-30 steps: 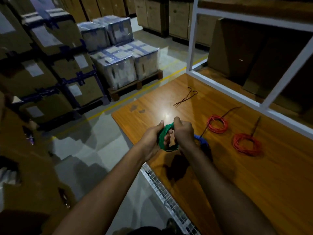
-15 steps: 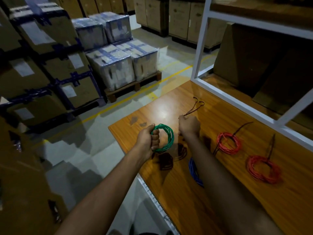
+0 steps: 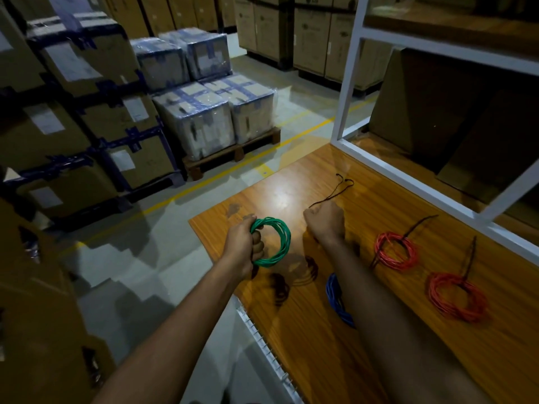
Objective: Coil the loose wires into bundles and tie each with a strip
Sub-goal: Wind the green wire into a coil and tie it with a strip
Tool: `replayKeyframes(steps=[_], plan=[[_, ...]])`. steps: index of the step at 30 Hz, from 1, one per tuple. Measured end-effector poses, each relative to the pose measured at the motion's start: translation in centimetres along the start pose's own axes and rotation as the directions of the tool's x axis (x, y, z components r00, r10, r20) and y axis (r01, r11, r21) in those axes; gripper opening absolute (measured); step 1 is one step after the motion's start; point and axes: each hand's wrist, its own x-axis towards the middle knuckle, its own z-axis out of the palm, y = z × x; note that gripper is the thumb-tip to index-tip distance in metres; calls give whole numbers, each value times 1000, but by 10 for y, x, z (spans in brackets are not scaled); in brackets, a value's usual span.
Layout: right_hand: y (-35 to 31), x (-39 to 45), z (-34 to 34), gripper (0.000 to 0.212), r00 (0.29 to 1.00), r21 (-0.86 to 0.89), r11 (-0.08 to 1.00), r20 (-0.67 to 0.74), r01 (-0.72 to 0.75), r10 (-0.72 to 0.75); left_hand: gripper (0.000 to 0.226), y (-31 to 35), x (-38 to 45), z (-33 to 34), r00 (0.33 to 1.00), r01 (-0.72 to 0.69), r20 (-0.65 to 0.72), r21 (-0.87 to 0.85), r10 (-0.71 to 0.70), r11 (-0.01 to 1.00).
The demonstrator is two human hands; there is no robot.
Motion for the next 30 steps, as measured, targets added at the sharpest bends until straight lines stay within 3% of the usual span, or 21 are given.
replayKeyframes(steps=[5,11,14,18,22,25,28,30], plan=[[-16,-49,0,24,976,-14,988,161,151,-147,29,6,-6,-13,999,-41,-3,-92,41,995],[-9,-81,25,23,937,-130,978,329,163,-113,22,12,-15,-29,997,-69,-37,-141,65,988],[-20,-61,20,30,948,-211,961,297,180,-113,25,18,-24,-35,996,-76,-53,-144,69,987],[-48,-17,17,19,950,-124,948,154,292,-272,27,22,-34,-43,994,-93,-79,-146,82,985],[-61,10,43,33,904,-251,884,276,395,-326,32,28,-48,-48,994,-93,-78,-157,81,983],[-55,13,59,15,879,-291,839,283,460,-384,34,32,-56,-53,994,-89,-83,-177,75,980],[-51,8,61,17,885,-189,876,247,444,-396,33,34,-63,-57,993,-88,-88,-180,73,980],[-54,1,58,14,910,5,932,216,362,-355,32,36,-68,-57,994,-92,-81,-170,80,981]])
